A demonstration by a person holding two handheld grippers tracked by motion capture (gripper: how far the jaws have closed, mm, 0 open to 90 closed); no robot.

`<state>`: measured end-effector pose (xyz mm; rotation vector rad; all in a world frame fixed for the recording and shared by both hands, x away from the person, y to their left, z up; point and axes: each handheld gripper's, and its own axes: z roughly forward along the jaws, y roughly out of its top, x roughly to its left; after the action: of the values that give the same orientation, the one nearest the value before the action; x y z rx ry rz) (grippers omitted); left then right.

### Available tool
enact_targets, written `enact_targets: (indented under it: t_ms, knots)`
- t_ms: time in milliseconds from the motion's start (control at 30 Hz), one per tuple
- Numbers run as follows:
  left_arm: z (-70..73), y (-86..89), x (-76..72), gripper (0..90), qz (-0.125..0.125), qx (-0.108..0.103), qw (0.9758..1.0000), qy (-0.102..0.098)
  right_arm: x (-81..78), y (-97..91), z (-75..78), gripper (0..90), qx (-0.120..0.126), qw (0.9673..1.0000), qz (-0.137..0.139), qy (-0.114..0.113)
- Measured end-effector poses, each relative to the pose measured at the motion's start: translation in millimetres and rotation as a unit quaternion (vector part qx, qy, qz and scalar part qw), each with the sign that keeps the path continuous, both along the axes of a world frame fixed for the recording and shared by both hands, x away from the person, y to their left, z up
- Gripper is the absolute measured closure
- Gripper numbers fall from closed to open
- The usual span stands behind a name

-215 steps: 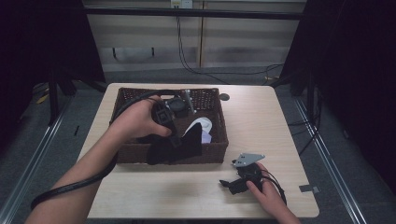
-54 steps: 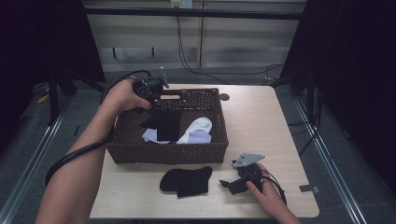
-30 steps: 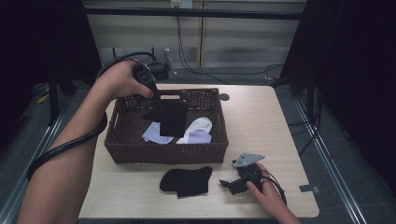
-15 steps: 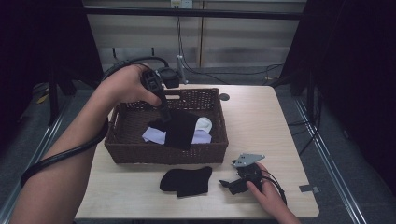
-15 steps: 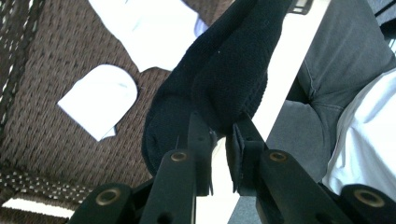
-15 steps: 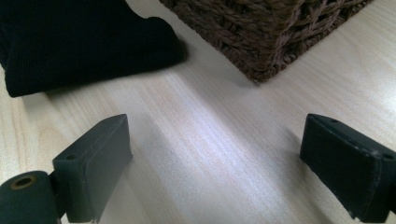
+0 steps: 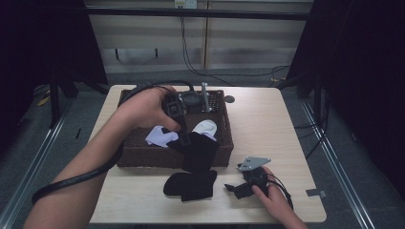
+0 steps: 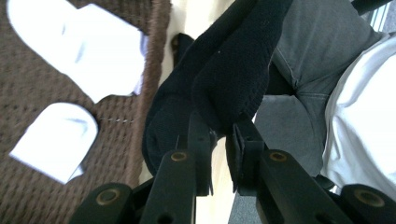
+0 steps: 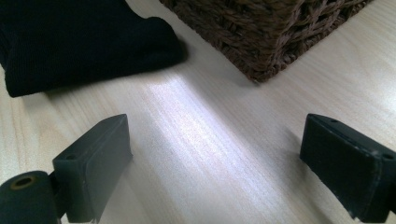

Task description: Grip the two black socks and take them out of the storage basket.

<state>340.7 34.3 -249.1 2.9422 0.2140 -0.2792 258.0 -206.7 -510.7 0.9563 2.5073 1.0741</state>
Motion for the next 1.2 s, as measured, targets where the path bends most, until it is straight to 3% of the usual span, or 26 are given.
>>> enact_targets:
  t_ms: [133, 167, 233, 333, 600, 933, 1200]
  knots:
    - [-16.1, -4.7, -4.4, 80.4, -0.007, 0.001, 1.0, 0.007, 0.0, 0.0, 0.0, 8.1, 0.0, 1.0, 0.0, 0.0]
    - [-26.1, -6.7, -6.7, 80.3, -0.013, 0.005, 0.9999, 0.009, 0.0, 0.0, 0.0, 8.1, 0.0, 1.0, 0.0, 0.0]
    - [-29.5, -7.4, -7.2, 80.2, -0.013, 0.005, 0.9999, 0.009, 0.0, 0.0, 0.0, 8.1, 0.0, 1.0, 0.0, 0.0]
    - [-46.6, -9.7, -8.5, 80.1, -0.01, 0.013, 0.9998, 0.012, 0.0, 0.2, -0.2, 8.1, 0.001, 1.0, 0.0, -0.001]
    - [-63.4, -13.9, -8.3, 79.9, -0.007, 0.019, 0.9997, 0.016, 0.1, 0.1, -0.2, 8.0, 0.001, 1.0, 0.0, -0.001]
    - [-84.2, -28.9, -10.2, 79.3, -0.005, 0.032, 0.9995, 0.001, 0.0, 0.1, -0.1, 8.0, 0.0, 1.0, -0.001, -0.001]
    - [-97.6, -34.4, -9.0, 79.0, -0.006, 0.035, 0.9994, 0.005, 0.0, 0.1, -0.2, 8.1, 0.001, 1.0, 0.0, -0.001]
